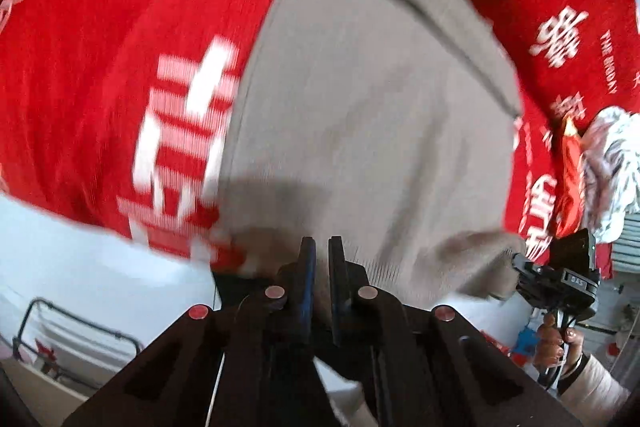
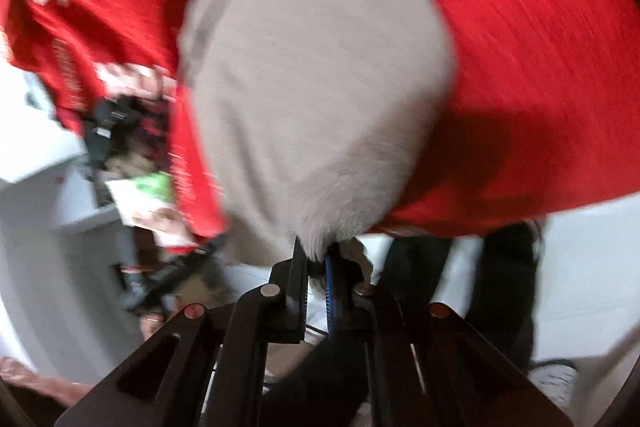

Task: Fold small clothes
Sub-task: 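Fold the hem up toward the collar with both grippers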

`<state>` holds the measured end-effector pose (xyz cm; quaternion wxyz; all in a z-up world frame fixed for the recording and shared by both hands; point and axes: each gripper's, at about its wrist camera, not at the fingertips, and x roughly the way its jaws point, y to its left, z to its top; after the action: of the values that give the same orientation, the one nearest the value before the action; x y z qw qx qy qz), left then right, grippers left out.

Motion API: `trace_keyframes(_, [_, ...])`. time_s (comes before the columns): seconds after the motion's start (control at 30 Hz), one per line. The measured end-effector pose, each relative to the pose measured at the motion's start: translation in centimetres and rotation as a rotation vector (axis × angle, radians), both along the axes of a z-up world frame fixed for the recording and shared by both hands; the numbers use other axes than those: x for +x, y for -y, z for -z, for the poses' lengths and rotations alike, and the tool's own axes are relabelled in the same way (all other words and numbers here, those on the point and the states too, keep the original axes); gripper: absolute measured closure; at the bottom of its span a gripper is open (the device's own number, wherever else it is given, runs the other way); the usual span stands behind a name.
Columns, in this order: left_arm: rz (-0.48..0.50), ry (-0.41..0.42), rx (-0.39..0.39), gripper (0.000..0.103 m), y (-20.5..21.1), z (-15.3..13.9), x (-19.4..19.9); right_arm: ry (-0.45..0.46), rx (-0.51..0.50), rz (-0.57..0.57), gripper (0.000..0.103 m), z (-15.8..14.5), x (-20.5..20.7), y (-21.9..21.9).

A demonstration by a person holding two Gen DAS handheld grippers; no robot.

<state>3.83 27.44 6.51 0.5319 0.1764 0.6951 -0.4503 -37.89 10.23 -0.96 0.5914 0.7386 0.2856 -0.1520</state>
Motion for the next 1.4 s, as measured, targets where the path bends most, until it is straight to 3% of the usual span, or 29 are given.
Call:
trace_keyframes(0.2, [0.063, 0.096, -0.087, 0.095, 8.4, -1.9, 3.4, 0.090, -0.085, 0.131, 0.103, -3.1, 1.7, 6.5])
trace_keyframes(0.33, [0.135, 0.189, -0.093, 0.095, 11.3, -2.1, 3.7, 0.029, -0.112, 0.157, 0.103, -3.0, 2.6, 10.1])
trace_keyframes(0.4, [0.163, 0.199, -0.053, 0.095, 11.5, -1.3, 3.3, -0.032, -0.110, 0.113, 0.103, -2.5, 2.6, 11.0])
trace_keyframes(0.53, [0.178, 0.206, 0.059, 0.094, 10.4, 0.8, 1.4, -0.132, -0.026, -0.009, 0.099, -1.6, 3.0, 8.7])
trace_keyframes(0.6, [0.182, 0.232, 0.092, 0.094, 9.5, 1.5, 1.0, -0.209, -0.002, -0.059, 0.074, -1.4, 2.9, 7.2])
trace_keyframes(0.63, [0.177, 0.229, 0.105, 0.094, 9.1, 1.9, 0.9, -0.242, -0.010, -0.073, 0.042, -1.6, 2.5, 6.3])
trace_keyframes(0.67, [0.168, 0.219, 0.113, 0.094, 8.6, 2.3, 0.8, -0.282, -0.036, -0.077, 0.033, -2.1, 2.1, 5.4])
trace_keyframes(0.7, [0.164, 0.215, 0.119, 0.078, 8.3, 2.6, 0.7, -0.298, -0.056, -0.080, 0.033, -2.5, 1.9, 5.1])
trace_keyframes(0.73, [0.163, 0.216, 0.126, 0.040, 8.1, 3.0, 0.5, -0.315, -0.072, -0.081, 0.033, -2.7, 1.5, 4.6])
trace_keyframes(0.77, [0.155, 0.235, 0.127, 0.024, 7.8, 3.1, 0.2, -0.344, -0.079, -0.079, 0.033, -2.7, 0.9, 4.1])
trace_keyframes(0.8, [0.151, 0.250, 0.119, 0.018, 7.7, 3.0, 0.1, -0.373, -0.070, -0.074, 0.033, -2.4, 0.1, 3.5])
trace_keyframes(0.93, [0.172, 0.266, 0.126, 0.018, 7.7, 2.8, -0.8, -0.355, 0.090, -0.019, 0.033, 1.6, -2.4, 1.4])
trace_keyframes(1.1, [0.171, 0.269, 0.145, 0.018, 6.8, 3.0, -1.3, -0.398, 0.052, -0.047, 0.033, 2.9, -3.4, -0.1])
trace_keyframes(1.4, [0.111, 0.080, 0.231, 0.018, -0.4, 7.0, -2.4, -0.359, 0.013, -0.227, 0.033, 5.8, -1.0, -2.1])
